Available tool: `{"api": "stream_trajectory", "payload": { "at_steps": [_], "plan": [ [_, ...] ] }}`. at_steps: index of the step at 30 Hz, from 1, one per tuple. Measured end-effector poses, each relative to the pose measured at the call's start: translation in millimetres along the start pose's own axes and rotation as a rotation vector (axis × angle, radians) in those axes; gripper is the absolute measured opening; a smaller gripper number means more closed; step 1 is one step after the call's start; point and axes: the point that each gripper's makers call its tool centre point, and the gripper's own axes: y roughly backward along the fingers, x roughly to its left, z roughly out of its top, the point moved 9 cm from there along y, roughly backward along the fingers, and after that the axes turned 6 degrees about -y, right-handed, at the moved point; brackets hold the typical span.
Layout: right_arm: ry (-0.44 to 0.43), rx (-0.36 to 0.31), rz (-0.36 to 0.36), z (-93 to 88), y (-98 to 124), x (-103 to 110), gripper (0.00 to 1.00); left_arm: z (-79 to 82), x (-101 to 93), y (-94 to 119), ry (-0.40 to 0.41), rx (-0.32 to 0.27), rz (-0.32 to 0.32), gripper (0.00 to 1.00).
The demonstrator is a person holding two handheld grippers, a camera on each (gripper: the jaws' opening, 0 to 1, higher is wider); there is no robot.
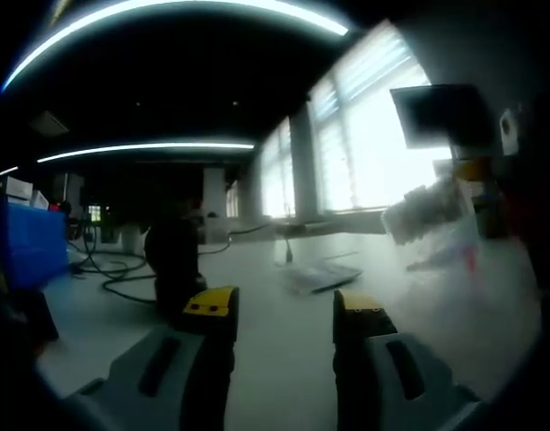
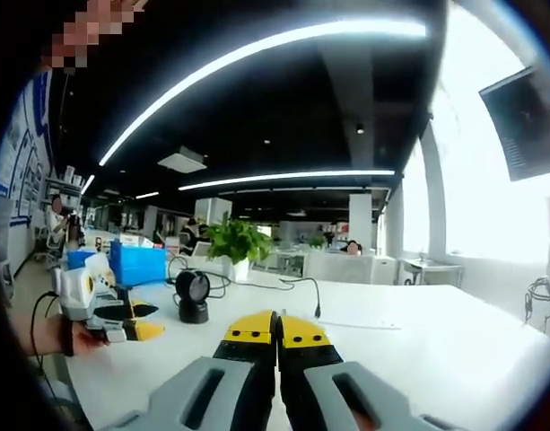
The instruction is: Clip sheet goods on table flip sheet goods clip sheet goods scan sheet goods put sheet goods back to table
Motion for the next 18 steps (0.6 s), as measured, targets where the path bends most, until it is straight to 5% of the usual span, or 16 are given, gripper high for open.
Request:
{"api": "stream_trajectory", "payload": {
  "at_steps": [18],
  "plan": [
    [-0.011,-0.06,-0.03,16.8,3.4,-5.5,0.0,0.4,-0.9,-0.1,-0.001,0.002,0.0,0.34]
  ]
}}
